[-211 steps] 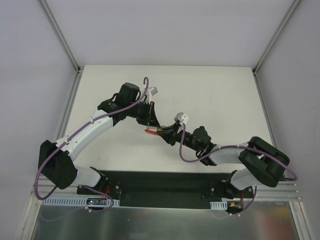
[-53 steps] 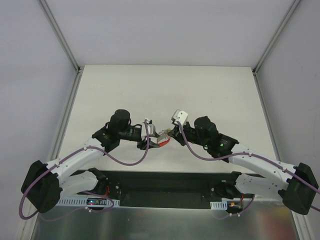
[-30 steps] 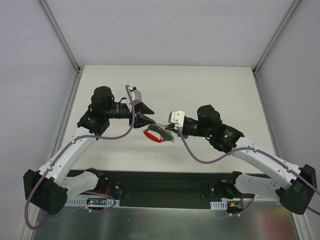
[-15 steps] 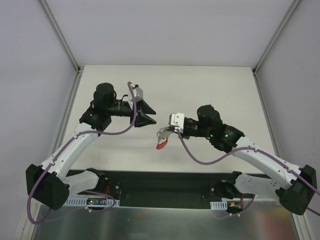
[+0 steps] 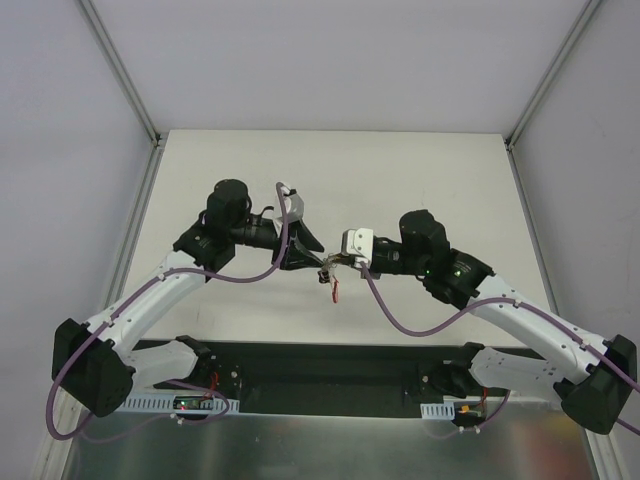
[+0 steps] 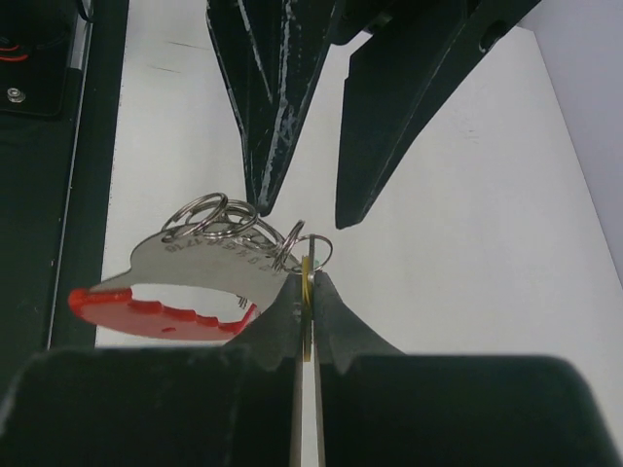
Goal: Remove the keys from the keyring
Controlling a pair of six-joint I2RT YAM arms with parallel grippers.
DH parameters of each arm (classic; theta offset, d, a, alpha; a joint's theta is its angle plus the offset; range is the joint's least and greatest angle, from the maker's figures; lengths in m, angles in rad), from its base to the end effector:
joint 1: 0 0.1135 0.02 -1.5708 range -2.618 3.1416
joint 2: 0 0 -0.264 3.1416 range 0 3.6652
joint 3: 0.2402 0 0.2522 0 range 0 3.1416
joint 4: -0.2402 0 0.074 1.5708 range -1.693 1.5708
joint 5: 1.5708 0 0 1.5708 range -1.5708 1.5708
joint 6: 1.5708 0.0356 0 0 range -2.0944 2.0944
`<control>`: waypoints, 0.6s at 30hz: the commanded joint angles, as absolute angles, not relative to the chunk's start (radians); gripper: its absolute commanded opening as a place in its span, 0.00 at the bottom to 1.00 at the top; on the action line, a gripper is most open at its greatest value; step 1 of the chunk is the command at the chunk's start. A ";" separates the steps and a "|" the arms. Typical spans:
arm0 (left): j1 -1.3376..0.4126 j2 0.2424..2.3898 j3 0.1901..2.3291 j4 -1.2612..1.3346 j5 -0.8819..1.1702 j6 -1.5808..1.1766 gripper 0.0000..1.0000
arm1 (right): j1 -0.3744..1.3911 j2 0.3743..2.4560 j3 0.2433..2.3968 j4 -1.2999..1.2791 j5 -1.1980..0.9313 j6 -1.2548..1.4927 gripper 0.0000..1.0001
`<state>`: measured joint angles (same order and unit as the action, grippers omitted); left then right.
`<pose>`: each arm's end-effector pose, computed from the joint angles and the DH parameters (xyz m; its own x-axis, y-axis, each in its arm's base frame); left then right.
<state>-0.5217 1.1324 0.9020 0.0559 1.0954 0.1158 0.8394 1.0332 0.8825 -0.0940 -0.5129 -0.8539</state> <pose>0.2001 -0.1516 0.3393 -0.0354 0.0814 -0.9961 0.9980 -0.0493 -0.0395 0.1459 0.1887 0.3374 0.6222 -0.2901 -0.7271 -0.7570 0.0137 -0.6533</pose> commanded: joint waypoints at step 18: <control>-0.594 1.135 0.873 0.101 1.042 0.167 0.29 | 0.834 1.025 0.934 0.025 -0.565 -0.822 0.01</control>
<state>-0.5838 1.1320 0.8665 0.0731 1.0447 0.1459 0.8391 1.0336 0.8825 -0.0792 -0.5240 -0.8352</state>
